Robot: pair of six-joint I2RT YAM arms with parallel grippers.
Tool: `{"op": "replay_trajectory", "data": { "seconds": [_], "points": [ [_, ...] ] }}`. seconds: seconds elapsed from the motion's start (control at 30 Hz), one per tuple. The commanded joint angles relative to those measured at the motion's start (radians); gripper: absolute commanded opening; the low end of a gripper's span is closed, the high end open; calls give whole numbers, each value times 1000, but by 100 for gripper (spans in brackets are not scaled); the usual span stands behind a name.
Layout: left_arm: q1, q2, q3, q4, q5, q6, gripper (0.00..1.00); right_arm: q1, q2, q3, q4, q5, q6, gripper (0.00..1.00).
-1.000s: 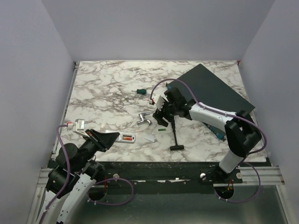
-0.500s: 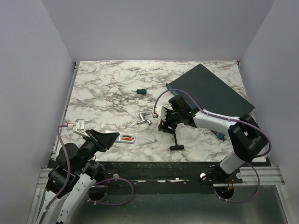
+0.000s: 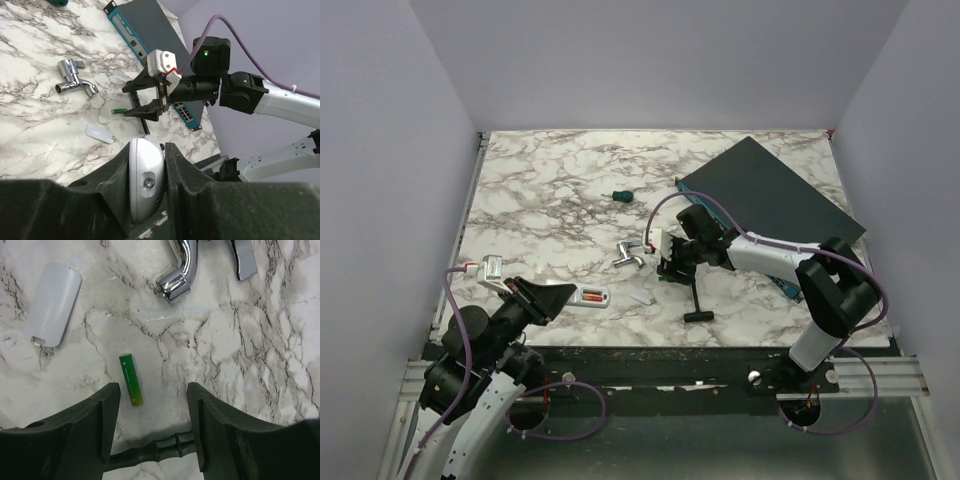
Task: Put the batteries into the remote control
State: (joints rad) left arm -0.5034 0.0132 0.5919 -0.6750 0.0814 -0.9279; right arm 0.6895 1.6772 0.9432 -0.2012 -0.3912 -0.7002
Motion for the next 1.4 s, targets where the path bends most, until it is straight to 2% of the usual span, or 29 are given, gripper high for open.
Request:
{"op": "replay_trajectory", "data": {
  "seconds": [0.0,0.47,0.6,0.73,0.83,0.93,1.03,1.23,1.37],
  "points": [
    [3,-79,-16,30,-16,-18,0,15,34,29,16,-27,-9,62],
    [3,-81,-15,20,-23,-19,0,48,112,58,-39,93,7,48],
    [3,-83,-14,15,-27,-15,0,50,134,78,-98,118,12,39],
    [3,-87,-14,15,-26,-14,0,51,146,89,-158,129,19,24],
    [3,-88,-17,16,-26,-15,0,51,148,92,-188,106,32,13],
    [3,-87,-17,17,-26,-15,0,51,133,88,-186,66,60,7],
    [3,-86,-13,15,-28,-14,0,50,74,73,-146,2,98,1],
    [4,-80,-2,10,-41,-5,0,51,-173,-37,51,-91,197,1],
    [3,-66,-1,27,-35,2,0,50,-344,-127,103,-213,221,1]
  ]
}}
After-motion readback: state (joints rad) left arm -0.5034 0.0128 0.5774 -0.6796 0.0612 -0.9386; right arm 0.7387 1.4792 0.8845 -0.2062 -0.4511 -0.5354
